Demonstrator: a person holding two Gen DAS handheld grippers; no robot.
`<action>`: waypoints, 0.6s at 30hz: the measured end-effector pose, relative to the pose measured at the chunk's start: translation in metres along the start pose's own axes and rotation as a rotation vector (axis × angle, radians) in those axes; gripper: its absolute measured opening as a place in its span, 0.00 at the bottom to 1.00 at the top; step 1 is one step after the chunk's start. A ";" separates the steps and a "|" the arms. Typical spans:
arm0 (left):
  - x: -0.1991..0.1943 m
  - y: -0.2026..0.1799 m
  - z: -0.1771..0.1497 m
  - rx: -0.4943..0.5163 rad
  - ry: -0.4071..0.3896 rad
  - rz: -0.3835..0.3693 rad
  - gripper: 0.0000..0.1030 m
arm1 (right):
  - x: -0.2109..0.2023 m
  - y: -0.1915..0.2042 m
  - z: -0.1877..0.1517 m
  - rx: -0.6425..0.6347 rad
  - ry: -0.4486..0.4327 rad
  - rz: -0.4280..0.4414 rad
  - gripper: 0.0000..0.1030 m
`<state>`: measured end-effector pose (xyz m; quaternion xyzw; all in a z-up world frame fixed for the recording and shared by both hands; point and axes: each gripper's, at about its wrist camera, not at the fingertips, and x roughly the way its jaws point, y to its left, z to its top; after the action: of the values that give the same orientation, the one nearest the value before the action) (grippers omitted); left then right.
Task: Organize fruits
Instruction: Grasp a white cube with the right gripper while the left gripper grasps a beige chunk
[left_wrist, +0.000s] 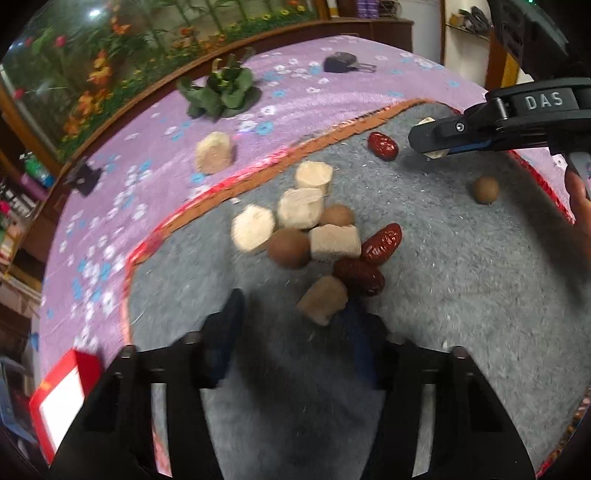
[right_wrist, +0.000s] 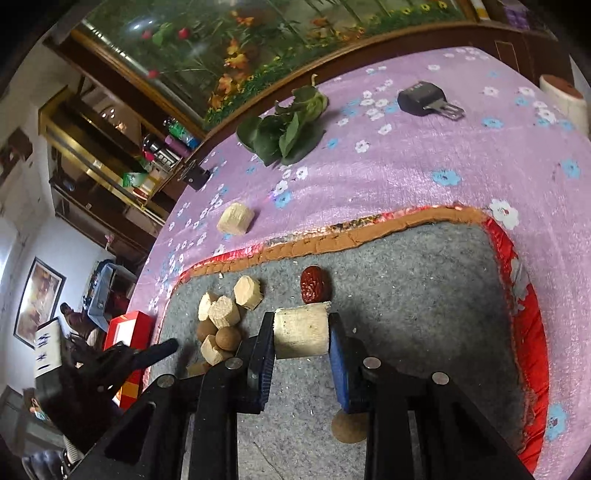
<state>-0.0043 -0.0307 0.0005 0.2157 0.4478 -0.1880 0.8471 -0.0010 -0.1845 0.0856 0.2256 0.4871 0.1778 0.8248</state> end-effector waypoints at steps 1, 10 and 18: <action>0.001 -0.001 0.002 0.006 -0.002 -0.021 0.32 | 0.000 0.001 0.000 0.003 -0.001 0.001 0.26; -0.029 0.005 -0.025 -0.140 -0.088 -0.083 0.20 | -0.006 0.013 -0.003 -0.049 -0.058 0.062 0.26; -0.112 0.039 -0.094 -0.349 -0.197 0.117 0.20 | 0.022 0.126 -0.050 -0.297 0.047 0.144 0.25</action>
<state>-0.1075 0.0664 0.0548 0.0718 0.3751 -0.0785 0.9208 -0.0442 -0.0575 0.1173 0.1313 0.4572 0.3118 0.8225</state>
